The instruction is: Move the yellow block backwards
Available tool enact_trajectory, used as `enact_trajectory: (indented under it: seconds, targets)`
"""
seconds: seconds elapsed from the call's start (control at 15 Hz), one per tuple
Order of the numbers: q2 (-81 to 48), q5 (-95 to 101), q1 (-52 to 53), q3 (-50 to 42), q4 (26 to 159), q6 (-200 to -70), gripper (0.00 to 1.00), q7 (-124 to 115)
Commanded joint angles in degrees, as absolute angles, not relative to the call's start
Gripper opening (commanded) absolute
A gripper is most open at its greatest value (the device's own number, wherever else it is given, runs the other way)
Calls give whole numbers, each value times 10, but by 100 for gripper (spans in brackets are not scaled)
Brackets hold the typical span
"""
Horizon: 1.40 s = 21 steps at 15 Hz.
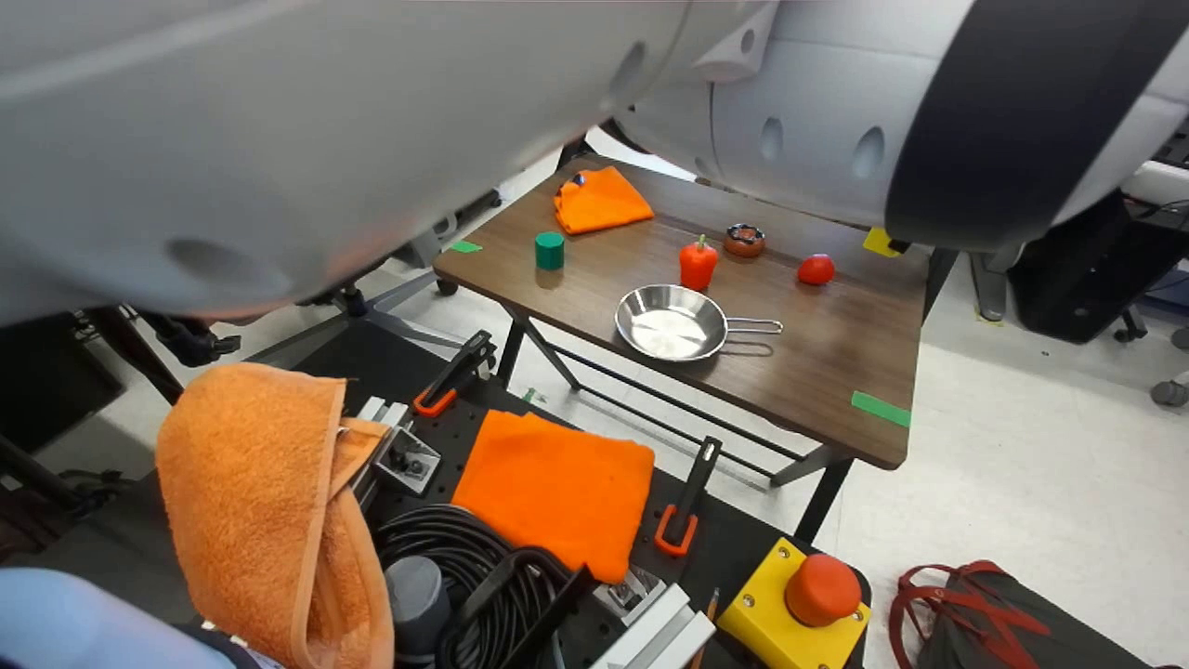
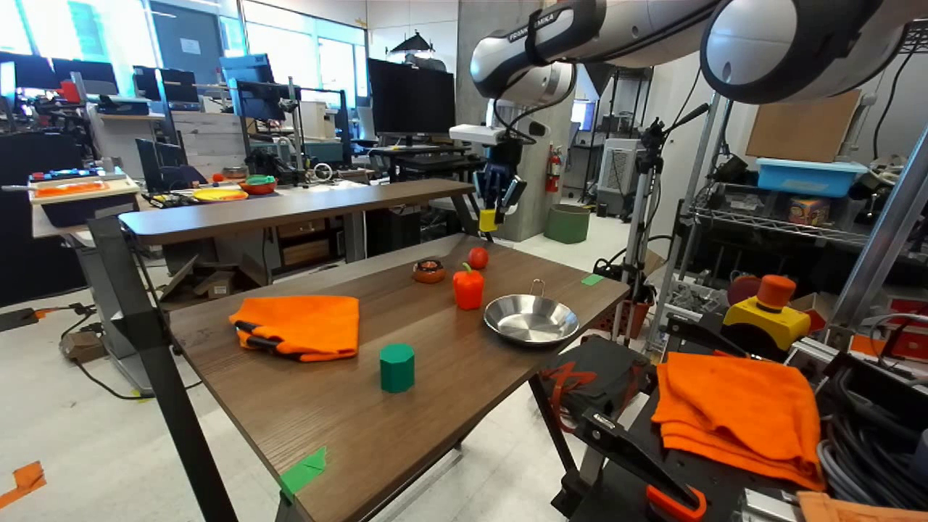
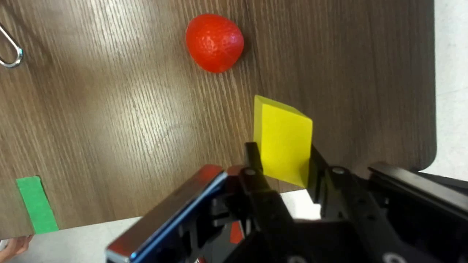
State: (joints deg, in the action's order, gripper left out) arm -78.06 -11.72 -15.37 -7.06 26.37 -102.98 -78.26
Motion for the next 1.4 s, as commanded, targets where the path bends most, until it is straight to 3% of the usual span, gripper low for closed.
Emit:
enact_trajectory:
  seconds: [0.0,0.73,0.8,0.93,1.27,1.33]
  targets:
    - [-814,-103,-161,-59,220,-1022,8,-828]
    - [-830,-67,-163,-70,244,-1030,8,-904]
    - [-831,-66,-164,-69,244,-1028,56,-907]
    - [-832,-74,-168,-59,243,-1025,63,-909]
    - [-779,-116,-177,-4,261,-1014,99,-861]
    - [-764,-126,-181,10,257,-1009,100,-840]
